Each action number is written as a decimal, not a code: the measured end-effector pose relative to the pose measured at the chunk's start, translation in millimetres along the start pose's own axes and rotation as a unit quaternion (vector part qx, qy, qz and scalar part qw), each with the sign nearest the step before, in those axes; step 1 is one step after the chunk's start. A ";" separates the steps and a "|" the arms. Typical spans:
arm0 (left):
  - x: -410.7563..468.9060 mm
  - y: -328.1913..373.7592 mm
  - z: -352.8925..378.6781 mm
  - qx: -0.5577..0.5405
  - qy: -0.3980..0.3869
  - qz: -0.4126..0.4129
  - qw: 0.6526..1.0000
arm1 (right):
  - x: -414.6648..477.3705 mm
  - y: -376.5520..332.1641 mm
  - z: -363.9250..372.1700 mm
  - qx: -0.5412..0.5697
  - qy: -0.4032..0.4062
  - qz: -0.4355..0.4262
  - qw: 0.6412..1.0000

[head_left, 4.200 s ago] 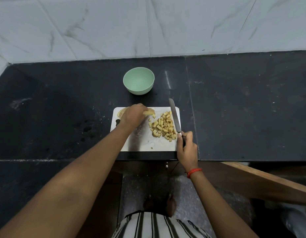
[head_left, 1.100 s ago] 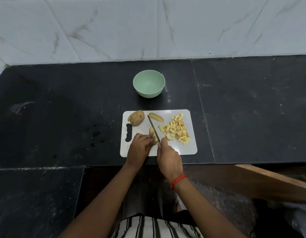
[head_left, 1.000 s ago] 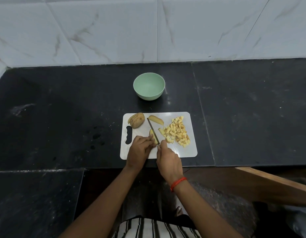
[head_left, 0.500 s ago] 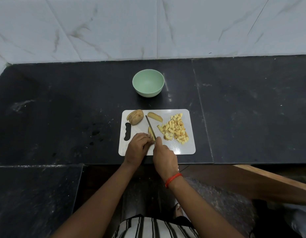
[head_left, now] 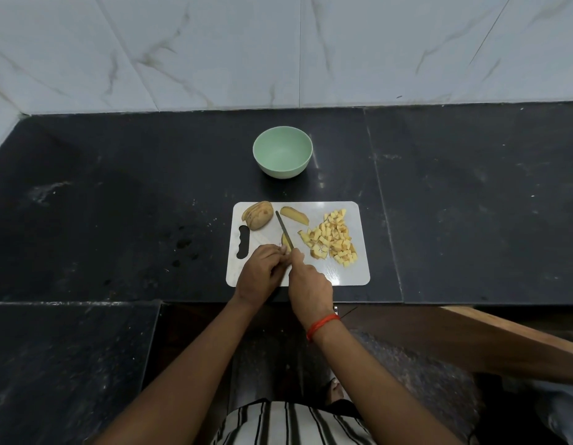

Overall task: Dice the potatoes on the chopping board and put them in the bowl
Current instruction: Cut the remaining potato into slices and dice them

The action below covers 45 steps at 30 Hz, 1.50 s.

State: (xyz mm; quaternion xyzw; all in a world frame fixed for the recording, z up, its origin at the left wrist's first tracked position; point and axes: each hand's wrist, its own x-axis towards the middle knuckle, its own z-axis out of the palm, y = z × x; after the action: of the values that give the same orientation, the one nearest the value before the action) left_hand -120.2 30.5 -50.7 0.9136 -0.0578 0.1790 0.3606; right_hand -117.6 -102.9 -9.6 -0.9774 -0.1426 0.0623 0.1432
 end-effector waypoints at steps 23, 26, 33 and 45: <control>-1.9 -4.6 0.5 0.031 0.003 -0.017 0.999 | -110.5 37.7 -13.6 -0.026 -0.128 0.034 0.991; -2.2 -4.2 1.2 0.026 0.006 -0.023 0.999 | -120.7 45.7 -15.1 0.025 -0.114 0.045 0.992; -4.6 5.5 -3.6 -0.104 0.017 -0.165 0.981 | -103.9 66.1 -31.2 0.229 0.074 0.008 0.971; 55.1 40.8 22.7 0.128 -0.021 -0.376 0.917 | -14.1 91.7 -4.7 0.334 0.165 0.007 0.928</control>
State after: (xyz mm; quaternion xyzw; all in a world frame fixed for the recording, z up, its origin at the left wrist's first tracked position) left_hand -72.2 -13.5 -19.8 0.9099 0.3059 0.0173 0.2797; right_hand -106.3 -192.5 -31.3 -0.8702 -0.0814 -0.0551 0.4827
